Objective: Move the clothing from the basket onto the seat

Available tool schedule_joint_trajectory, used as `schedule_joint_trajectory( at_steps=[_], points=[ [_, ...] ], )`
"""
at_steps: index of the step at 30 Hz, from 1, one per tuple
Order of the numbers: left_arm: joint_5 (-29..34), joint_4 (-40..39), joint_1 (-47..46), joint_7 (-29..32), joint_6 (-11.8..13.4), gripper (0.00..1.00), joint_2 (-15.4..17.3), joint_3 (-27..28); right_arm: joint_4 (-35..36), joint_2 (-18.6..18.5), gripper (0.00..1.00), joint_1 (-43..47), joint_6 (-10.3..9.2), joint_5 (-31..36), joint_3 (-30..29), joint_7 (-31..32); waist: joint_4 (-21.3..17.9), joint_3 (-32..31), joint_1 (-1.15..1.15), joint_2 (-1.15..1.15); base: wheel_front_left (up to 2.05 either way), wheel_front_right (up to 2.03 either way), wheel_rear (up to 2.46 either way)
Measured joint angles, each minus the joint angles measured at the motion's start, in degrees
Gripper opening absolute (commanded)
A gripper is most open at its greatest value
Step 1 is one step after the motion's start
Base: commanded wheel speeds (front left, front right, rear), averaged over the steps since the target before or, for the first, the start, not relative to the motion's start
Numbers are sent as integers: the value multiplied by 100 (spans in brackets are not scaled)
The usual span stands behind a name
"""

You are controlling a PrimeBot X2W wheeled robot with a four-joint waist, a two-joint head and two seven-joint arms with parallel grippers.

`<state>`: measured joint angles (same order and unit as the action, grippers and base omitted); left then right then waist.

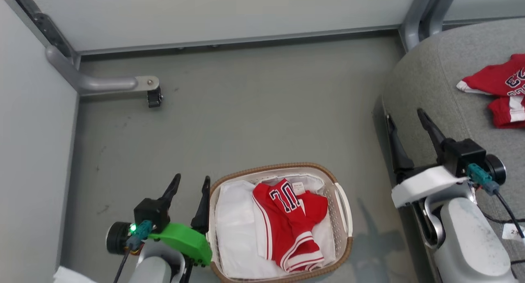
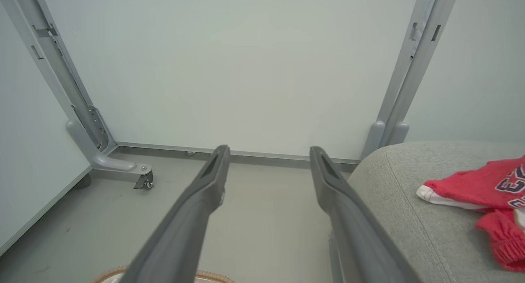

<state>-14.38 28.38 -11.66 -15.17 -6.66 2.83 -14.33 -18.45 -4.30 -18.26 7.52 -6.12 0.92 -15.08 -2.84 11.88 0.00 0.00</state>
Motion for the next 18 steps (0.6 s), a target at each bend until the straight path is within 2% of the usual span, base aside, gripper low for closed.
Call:
schedule_joint_trajectory(
  at_steps=[5,18],
  points=[
    [-77,552,-729,1,-35,100,-10,-448,275,11,100,-537,0,-96,158,0,-157,557,0,0,0,0,0],
    [-154,2191,-2275,1,-63,100,-18,-1122,804,120,100,-1354,0,-288,401,1,-762,2082,1,0,0,0,0]
  ],
)
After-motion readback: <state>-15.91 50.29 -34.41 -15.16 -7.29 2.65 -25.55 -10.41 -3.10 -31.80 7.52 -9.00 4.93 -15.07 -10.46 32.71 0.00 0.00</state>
